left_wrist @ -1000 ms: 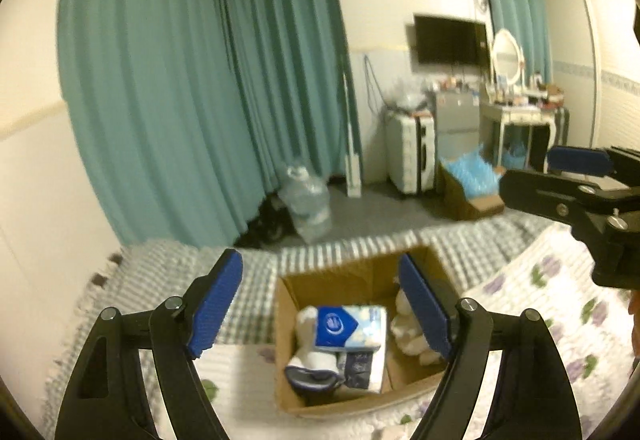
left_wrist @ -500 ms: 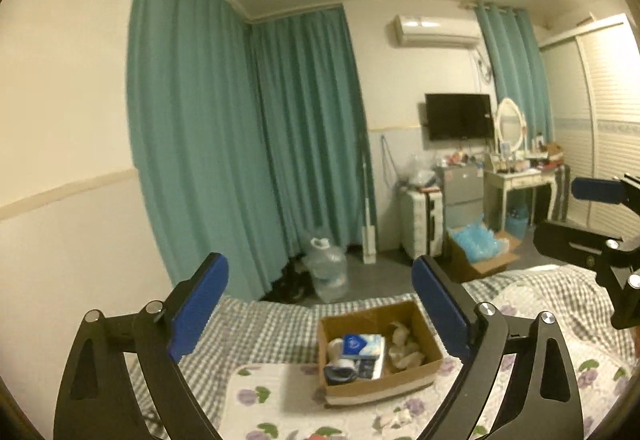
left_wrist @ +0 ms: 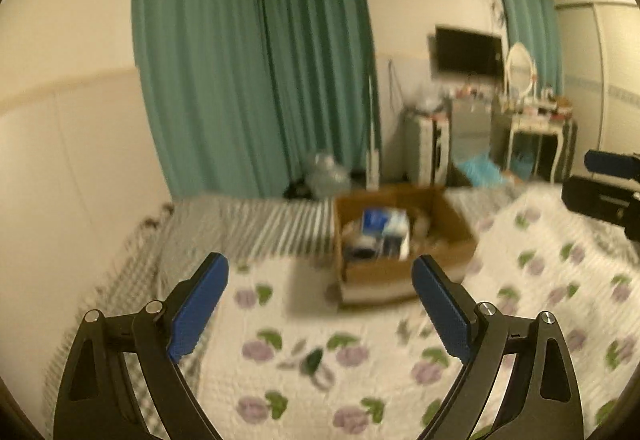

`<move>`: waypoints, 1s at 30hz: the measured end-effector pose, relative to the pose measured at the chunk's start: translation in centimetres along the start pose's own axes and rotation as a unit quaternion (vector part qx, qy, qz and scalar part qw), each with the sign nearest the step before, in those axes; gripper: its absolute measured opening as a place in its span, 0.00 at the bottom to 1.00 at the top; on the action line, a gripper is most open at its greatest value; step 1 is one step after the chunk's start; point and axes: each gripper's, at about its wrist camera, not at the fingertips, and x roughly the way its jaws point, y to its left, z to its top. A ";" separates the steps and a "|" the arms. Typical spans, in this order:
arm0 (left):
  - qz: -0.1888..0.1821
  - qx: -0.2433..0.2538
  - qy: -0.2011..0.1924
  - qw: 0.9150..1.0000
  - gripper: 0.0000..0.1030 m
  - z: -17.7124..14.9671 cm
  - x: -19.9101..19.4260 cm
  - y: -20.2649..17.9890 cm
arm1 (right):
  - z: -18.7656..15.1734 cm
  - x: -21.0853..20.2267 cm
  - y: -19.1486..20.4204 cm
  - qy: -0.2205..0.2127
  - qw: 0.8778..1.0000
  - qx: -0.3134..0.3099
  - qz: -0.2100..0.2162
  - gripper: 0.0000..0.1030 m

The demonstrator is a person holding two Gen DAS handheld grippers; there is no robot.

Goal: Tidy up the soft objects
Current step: 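Grasp the white pipe-cleaner bundle with the left tool while the right grasps the white mask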

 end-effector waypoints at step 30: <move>-0.027 -0.026 0.174 0.984 0.64 -17.5 16.4 0.7 | -16.5 26.5 -2.1 0.231 0.969 0.082 -0.012 0.58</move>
